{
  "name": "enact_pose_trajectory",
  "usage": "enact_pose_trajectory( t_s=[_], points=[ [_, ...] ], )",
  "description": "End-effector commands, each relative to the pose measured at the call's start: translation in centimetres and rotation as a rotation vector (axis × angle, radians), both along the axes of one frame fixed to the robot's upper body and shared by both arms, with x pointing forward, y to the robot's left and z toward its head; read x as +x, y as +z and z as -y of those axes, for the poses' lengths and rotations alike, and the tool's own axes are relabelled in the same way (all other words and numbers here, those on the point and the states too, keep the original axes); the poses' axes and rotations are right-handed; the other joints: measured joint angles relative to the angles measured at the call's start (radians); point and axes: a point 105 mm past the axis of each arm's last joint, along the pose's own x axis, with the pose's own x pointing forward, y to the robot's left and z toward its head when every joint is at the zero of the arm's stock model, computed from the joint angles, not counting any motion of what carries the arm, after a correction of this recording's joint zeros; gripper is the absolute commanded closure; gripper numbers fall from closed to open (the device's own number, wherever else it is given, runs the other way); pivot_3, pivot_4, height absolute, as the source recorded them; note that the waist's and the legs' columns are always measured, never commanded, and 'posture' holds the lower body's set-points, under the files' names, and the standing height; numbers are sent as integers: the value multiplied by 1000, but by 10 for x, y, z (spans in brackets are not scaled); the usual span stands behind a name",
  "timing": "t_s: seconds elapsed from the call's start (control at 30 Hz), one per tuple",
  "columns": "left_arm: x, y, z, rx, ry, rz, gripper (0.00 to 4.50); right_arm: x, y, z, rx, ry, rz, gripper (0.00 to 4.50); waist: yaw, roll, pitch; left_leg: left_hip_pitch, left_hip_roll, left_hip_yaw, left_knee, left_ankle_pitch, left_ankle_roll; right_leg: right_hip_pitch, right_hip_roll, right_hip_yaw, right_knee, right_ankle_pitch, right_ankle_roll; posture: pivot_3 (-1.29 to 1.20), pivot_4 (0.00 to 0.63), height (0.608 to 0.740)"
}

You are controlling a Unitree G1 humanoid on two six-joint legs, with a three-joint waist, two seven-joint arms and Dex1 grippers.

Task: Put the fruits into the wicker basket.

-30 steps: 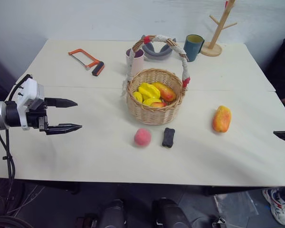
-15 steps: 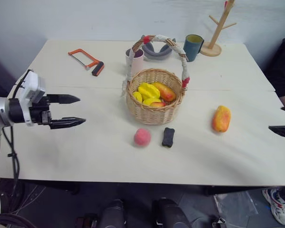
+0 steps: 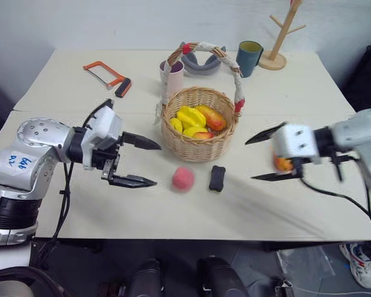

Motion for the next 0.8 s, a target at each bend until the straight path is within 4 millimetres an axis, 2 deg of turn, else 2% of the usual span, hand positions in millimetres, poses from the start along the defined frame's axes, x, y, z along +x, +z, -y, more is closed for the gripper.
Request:
enact_pose_trajectory(
  t_s=[0.03,0.2,0.37,0.57,0.67,0.8],
  points=[
    [-6,8,5,1,-17,43,0,14,-11,-4,-132,92,107,31,0,0,0,0,0,0,0,0,0,0,0,0,0,0,0,0,150,740],
    [-14,10,1,-1,23,45,0,27,-39,-37,-223,287,158,31,-4,0,0,0,0,0,3,2,-3,0,0,0,2,0,0,0,150,740],
    [-16,13,-2,-7,50,48,0,35,-51,-51,-269,373,170,31,-8,0,0,0,1,-1,7,2,-4,0,0,-1,8,0,-1,0,150,740],
    [-16,14,0,-13,68,53,0,47,-62,-59,-298,382,125,31,-8,0,0,2,1,-2,11,2,-3,2,0,-1,12,0,-1,0,150,740],
    [-16,14,1,-14,73,55,0,47,-66,-57,-315,393,90,662,-8,0,0,2,1,-2,11,2,-3,2,0,-1,12,0,-1,0,150,740],
    [-15,15,0,-14,79,57,0,45,-66,-54,-308,391,45,1975,-8,0,0,2,1,-2,11,2,-3,2,-1,-1,12,0,-1,0,150,740]
  ],
)
